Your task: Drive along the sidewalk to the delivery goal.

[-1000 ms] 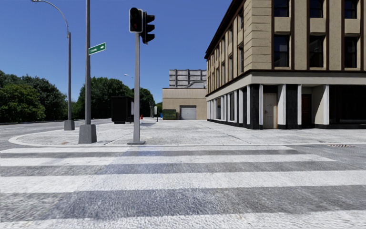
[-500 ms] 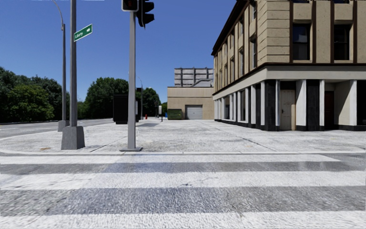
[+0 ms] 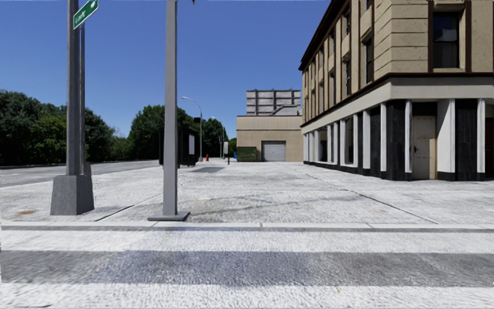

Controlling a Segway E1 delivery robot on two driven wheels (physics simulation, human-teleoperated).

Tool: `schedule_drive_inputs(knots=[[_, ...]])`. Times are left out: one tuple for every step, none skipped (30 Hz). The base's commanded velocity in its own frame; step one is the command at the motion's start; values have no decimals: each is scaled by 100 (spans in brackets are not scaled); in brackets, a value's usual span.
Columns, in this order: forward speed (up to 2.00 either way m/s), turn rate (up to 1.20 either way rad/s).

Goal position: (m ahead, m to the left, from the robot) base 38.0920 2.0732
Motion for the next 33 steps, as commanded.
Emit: schedule_drive_inputs(knots=[[200,0],[200,0],[200,0],[200,0],[200,0],[200,0],[200,0],[200,0],[200,0],[200,0],[200,0],[200,0],[200,0],[200,0],[200,0],[200,0],[200,0],[200,0],[200,0],[200,0],[200,0],[200,0],[200,0],[200,0],[200,0],[200,0],[200,0],[200,0],[200,0],[200,0],[192,0],[192,0],[171,0]])
